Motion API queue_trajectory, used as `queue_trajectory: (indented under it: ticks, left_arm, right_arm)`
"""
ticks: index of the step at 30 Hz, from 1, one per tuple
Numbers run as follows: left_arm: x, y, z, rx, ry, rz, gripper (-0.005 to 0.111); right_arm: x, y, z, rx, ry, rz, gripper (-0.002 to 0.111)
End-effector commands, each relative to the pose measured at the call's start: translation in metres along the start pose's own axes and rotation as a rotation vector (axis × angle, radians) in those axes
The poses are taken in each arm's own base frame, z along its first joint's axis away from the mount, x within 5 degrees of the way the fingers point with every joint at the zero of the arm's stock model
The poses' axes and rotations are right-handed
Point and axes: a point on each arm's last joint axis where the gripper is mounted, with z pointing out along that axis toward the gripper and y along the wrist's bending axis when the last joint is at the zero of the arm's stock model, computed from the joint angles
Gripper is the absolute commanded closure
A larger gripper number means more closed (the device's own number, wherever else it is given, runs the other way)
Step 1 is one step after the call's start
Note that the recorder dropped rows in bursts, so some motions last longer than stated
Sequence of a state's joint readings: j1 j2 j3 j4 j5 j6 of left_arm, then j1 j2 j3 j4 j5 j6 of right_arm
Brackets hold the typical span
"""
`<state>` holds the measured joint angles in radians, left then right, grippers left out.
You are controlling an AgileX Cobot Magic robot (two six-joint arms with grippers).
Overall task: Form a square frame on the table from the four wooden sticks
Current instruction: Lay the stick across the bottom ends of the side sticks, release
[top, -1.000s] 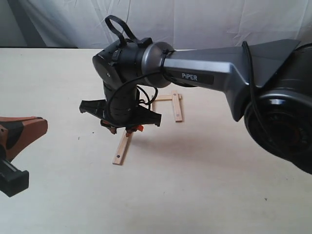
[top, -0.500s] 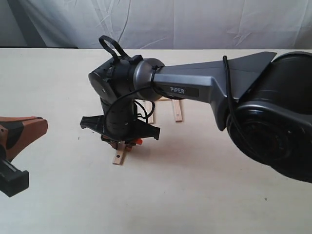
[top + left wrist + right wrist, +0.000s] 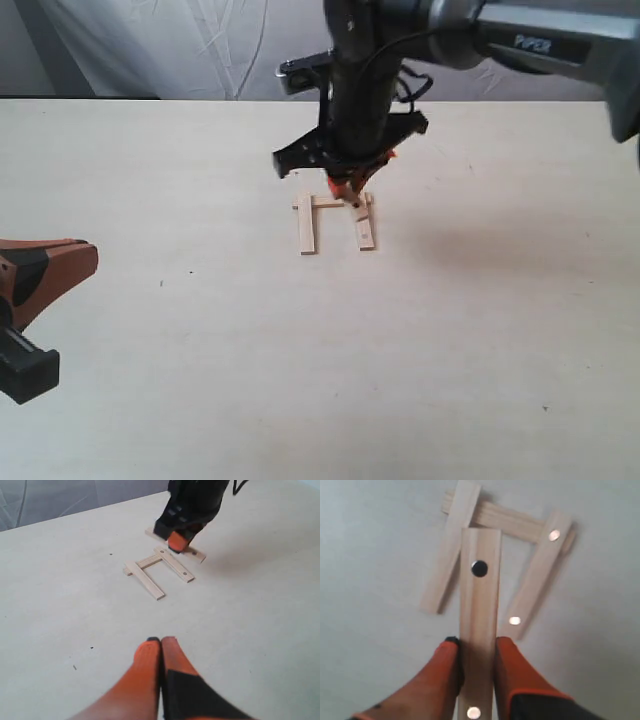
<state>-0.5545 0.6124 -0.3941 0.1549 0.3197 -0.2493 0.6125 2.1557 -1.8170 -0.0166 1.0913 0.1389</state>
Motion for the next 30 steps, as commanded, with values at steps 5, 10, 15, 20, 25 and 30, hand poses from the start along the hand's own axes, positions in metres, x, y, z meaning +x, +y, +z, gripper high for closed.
queue_trajectory:
  ticks: [5,10,15,20,25,30]
  left_arm:
    - [0.001,0.001,-0.001,-0.002,-0.007,0.000,0.107]
    - [0.001,0.001,-0.001,-0.002,-0.007,0.000,0.107]
    - [0.001,0.001,-0.001,-0.002,-0.007,0.000,0.107]
    - [0.001,0.001,-0.001,-0.002,-0.007,0.000,0.107]
    - [0.001,0.001,-0.001,-0.002,-0.007,0.000,0.107]
    - [0.001,0.001,-0.001,-0.002,-0.007,0.000,0.107]
  right_arm:
    - [0.015,-0.016,-0.002,-0.132,-0.066,-0.894,0.109]
    - [0.025,-0.020,0.030,-0.059,-0.117,-1.091,0.109]
    - [0.023,-0.021,0.049,-0.038,-0.140,-1.101,0.109]
    - [0.025,-0.022,0.065,-0.038,-0.106,-1.116,0.109]
    - [0.025,-0.023,0.067,-0.039,-0.099,-1.118,0.109]
    - [0.025,-0.022,0.067,-0.042,-0.101,-1.115,0.083]
